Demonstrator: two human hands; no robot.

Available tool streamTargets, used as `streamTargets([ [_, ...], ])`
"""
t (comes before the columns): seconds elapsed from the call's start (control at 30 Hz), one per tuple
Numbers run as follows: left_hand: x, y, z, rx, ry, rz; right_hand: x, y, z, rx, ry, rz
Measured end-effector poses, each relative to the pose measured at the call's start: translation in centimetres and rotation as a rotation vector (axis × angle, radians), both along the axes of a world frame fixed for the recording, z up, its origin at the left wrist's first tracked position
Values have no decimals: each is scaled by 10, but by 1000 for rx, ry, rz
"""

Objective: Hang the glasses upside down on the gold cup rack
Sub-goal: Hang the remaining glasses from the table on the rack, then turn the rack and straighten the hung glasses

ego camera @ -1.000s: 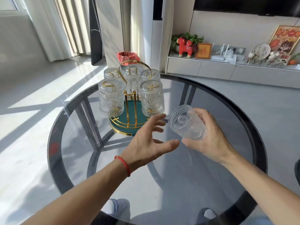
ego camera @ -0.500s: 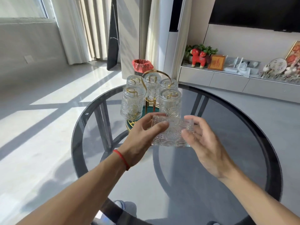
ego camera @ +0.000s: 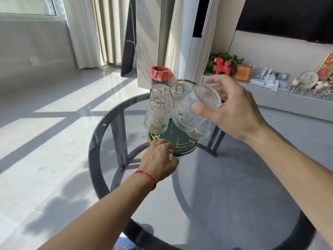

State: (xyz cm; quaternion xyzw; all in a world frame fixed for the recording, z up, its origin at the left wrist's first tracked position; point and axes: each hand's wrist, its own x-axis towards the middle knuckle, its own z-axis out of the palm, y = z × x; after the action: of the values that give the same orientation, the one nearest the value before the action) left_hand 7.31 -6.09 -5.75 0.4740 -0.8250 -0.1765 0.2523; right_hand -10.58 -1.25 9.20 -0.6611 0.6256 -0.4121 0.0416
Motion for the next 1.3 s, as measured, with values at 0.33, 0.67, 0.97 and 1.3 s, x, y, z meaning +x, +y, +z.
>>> streamTargets([
  [0.33,0,0,2,-23,-107,-26,20,-40,-12,66,213,-9],
  [0.67,-1,2,8,-60,-257,-30,17,-61,-42,201,266,37],
  [0.97,-2,15,3,-110,-398,-60,5,-48,-54,31,329,88],
  [1.3,-26,27,-21,-197,-485,-118,-54,-13,-94,-204,-23,-100],
])
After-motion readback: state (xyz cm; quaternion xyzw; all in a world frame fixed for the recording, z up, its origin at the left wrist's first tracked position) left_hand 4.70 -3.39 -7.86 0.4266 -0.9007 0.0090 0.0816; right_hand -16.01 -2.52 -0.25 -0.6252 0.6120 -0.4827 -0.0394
